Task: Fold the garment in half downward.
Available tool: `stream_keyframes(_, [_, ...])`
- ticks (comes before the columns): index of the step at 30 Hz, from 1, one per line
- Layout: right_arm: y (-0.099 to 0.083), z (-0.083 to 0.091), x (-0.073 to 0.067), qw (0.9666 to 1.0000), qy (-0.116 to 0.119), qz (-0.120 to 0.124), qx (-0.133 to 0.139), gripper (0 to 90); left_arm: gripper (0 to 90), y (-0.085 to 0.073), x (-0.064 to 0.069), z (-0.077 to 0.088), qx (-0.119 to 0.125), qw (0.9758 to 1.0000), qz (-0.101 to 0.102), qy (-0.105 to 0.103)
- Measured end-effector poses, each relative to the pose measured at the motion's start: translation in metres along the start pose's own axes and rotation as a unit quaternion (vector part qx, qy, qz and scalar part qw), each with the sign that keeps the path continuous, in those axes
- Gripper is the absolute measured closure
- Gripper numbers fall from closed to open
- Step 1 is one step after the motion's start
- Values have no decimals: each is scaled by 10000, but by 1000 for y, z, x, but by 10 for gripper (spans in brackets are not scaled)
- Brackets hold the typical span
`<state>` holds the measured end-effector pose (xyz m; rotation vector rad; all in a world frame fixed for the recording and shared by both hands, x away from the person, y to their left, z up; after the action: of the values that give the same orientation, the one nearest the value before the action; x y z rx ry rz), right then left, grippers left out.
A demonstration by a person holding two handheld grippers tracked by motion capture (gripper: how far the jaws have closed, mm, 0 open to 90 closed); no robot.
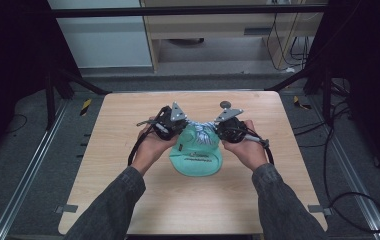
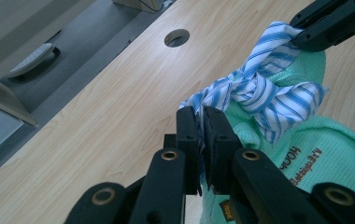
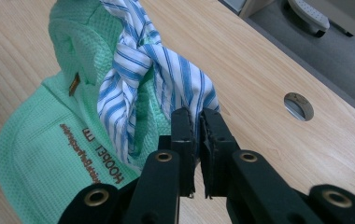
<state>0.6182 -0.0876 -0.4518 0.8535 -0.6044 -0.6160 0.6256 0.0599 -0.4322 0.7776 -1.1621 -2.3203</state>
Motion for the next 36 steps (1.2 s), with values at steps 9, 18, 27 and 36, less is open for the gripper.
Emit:
stream_keyframes(9, [-7, -5, -15, 9999, 41, 158, 42, 845, 858, -19, 6, 8, -124, 9999, -50, -66])
stream_keyframes(18, [-21, -11, -32, 9996, 119, 261, -5, 846, 858, -37, 16, 10, -176, 9997, 82, -118])
stream_keyframes(27, [-31, -11, -39, 9996, 189, 219, -2, 845, 859, -44, 27, 13, -129, 9995, 199, -206])
stream_keyframes(36, [-46, -8, -47, 9994, 259, 224, -55, 844, 858, -55, 40, 11, -127, 9991, 288, -299])
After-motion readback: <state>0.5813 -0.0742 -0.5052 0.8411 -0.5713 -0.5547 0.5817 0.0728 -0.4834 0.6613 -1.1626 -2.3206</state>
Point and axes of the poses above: each handheld gripper's, and its own axes: z roughly backward along the jaws, y roughly out of its top, x roughly to its right, the point moved 9 cm from there along -z, roughly forward along the jaws, and after that the axes turned 9 degrees about x, right-handed, at the moved point
